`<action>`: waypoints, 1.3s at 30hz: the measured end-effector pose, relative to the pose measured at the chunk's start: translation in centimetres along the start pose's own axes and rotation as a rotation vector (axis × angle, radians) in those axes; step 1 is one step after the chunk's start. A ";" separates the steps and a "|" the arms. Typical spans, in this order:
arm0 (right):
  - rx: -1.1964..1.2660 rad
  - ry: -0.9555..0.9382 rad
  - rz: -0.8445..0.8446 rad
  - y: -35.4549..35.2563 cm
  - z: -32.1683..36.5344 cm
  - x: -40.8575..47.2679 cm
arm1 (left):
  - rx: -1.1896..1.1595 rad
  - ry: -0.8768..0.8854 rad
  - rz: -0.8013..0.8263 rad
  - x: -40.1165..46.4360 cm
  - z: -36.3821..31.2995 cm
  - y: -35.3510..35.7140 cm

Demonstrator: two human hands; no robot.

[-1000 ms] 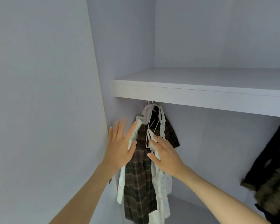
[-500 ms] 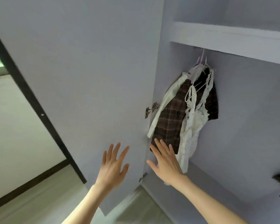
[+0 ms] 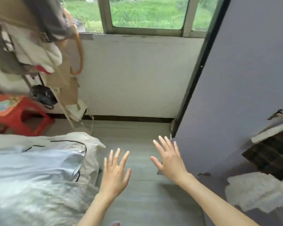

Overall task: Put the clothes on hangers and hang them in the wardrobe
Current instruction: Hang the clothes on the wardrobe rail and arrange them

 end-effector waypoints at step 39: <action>-0.378 -1.120 0.509 24.6 74.7 27.4 | -0.762 -1.442 -0.147 -33.6 55.7 -1.3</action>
Point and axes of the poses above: each hand's wrist, its own x-axis towards the middle knuckle, its own y-axis out of the palm, z = x × y, the point moved 3 cm from there along x, towards the middle knuckle, and after that the axes turned 13 degrees about z, right-handed, at the moved point
